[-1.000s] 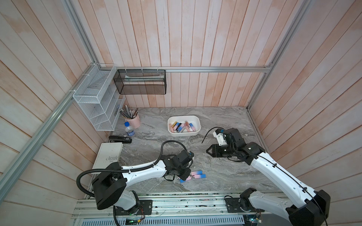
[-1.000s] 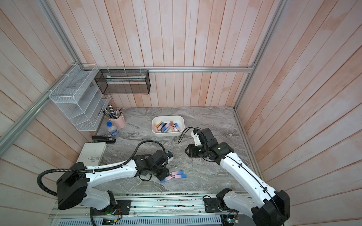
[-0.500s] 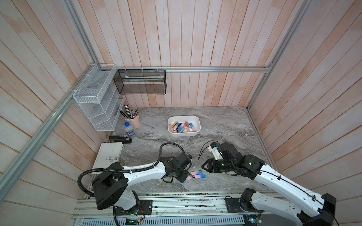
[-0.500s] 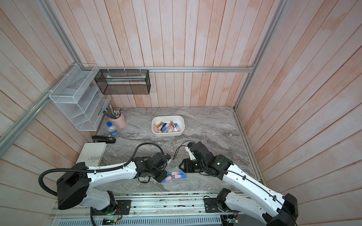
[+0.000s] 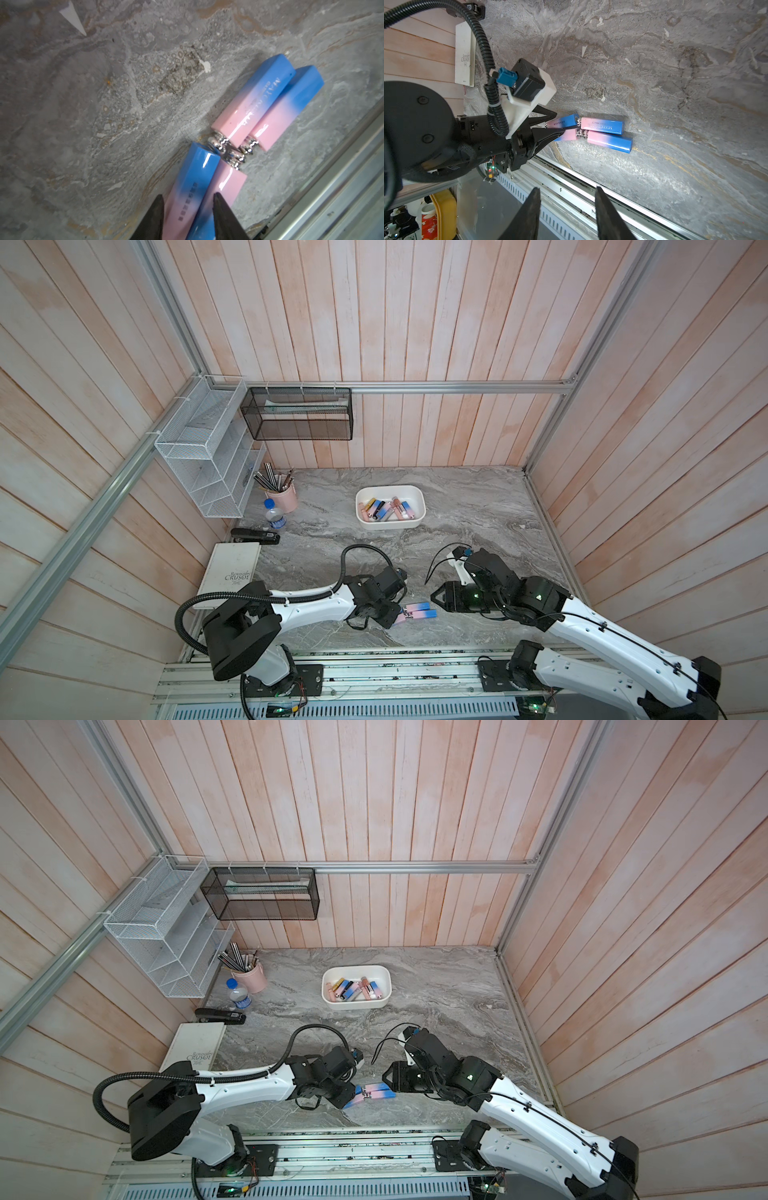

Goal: Put the lipstick into the storage box
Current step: Pick up the lipstick at the center of the board.

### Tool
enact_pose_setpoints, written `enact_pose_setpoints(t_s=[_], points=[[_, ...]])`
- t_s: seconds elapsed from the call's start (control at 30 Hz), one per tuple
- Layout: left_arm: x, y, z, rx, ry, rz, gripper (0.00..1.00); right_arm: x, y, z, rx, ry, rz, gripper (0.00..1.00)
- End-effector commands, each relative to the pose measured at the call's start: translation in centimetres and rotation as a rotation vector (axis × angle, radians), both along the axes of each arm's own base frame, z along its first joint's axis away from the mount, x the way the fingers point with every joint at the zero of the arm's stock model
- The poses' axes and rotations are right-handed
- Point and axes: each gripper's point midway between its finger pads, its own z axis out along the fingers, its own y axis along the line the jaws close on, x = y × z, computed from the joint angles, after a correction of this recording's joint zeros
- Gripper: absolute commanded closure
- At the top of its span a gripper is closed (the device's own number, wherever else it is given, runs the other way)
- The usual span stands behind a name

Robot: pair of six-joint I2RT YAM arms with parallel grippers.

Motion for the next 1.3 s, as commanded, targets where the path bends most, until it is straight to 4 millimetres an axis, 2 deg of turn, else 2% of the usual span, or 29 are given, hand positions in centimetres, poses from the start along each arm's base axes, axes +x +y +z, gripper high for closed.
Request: enact_pose_setpoints(t_s=[0.0, 0.27, 0.43, 0.57, 0.7, 0.83, 0.9, 1.07, 1.27], points=[[-0.4, 0.5, -1.7, 0.053, 0.021, -0.017, 0.59, 0.1, -0.5, -0.3, -0.03, -0.004, -0.017, 0.56], [-0.2, 0.5, -2.0, 0.063, 0.018, -0.016, 0.62, 0.2, -0.6, -0.4, -0.04, -0.008, -0.021, 0.56], [-0.1, 1.3, -2.4, 0.092, 0.017, -0.008, 0.63, 0.5, -0.4, -0.5, -0.051, -0.012, -0.016, 0.55], [0.3, 1.7, -2.2, 0.091, 0.012, 0.003, 0.72, 0.7, -0.1, -0.6, -0.064, -0.015, -0.005, 0.55], [1.0, 1.3, -1.2, 0.091, -0.012, -0.001, 0.78, 1.1, 0.2, -0.6, -0.075, -0.021, 0.0, 0.56], [2.4, 0.9, 0.7, 0.081, -0.056, -0.004, 0.78, 1.6, 0.5, -0.5, -0.082, -0.033, -0.003, 0.56], [3.6, 1.0, 1.9, 0.066, -0.07, 0.015, 0.78, 1.9, 0.8, -0.4, -0.082, -0.037, 0.006, 0.55], [8.1, 2.1, 5.1, 0.031, -0.137, 0.088, 0.78, 2.9, 1.2, -0.2, -0.099, -0.052, 0.011, 0.56], [15.5, 3.1, 8.6, -0.005, -0.24, 0.154, 0.78, 5.0, 0.8, 0.4, -0.095, -0.076, -0.01, 0.55]])
